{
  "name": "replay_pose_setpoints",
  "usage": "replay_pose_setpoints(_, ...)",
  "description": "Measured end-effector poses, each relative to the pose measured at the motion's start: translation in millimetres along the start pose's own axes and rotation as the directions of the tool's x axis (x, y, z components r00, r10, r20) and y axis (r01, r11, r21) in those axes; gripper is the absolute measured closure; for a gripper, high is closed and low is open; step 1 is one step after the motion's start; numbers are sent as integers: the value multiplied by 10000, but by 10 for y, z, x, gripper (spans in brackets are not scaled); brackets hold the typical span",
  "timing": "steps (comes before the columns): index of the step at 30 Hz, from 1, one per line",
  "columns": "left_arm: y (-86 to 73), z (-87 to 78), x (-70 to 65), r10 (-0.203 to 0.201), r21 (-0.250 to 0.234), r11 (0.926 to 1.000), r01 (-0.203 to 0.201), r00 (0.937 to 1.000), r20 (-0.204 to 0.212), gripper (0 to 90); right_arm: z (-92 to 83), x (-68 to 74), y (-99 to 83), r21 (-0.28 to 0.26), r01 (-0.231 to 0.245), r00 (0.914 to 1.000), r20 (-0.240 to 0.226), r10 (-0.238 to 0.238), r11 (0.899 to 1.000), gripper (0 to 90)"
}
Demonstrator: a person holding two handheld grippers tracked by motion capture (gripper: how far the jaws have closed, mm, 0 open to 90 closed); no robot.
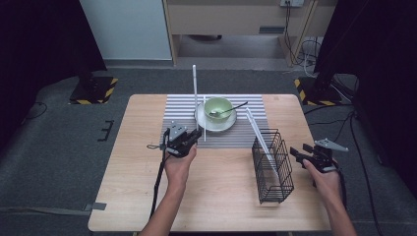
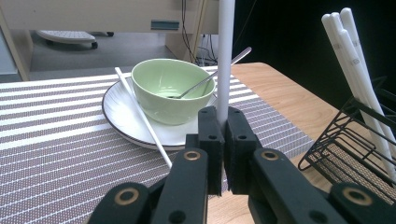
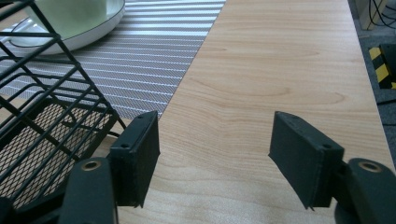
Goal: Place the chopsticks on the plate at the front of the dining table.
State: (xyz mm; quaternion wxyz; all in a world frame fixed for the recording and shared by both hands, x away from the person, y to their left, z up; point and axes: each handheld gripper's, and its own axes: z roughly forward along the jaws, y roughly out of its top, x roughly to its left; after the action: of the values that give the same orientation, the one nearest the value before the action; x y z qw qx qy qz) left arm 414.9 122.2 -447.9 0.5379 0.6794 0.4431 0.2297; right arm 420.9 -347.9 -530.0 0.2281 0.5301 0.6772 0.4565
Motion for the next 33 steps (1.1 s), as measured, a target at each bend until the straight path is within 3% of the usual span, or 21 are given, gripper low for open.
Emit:
replay_pose_setpoints(9,9,70,-26,-41,35,10000,42,9991,-430,864,37,22,-64,127,30,10000,72,-31,9999,265)
replay_pose_setpoints(15,9,95,-17,-160,-74,9999,153,9944,-1042,864,66,69,-111,415,338,9992,194,-346,9986,226)
replay_pose_setpoints(33,-12,250,-19,-175,226,9995,209,9900,-1401,864,93,109,-174,929,554,9972,451,-598,9941,206)
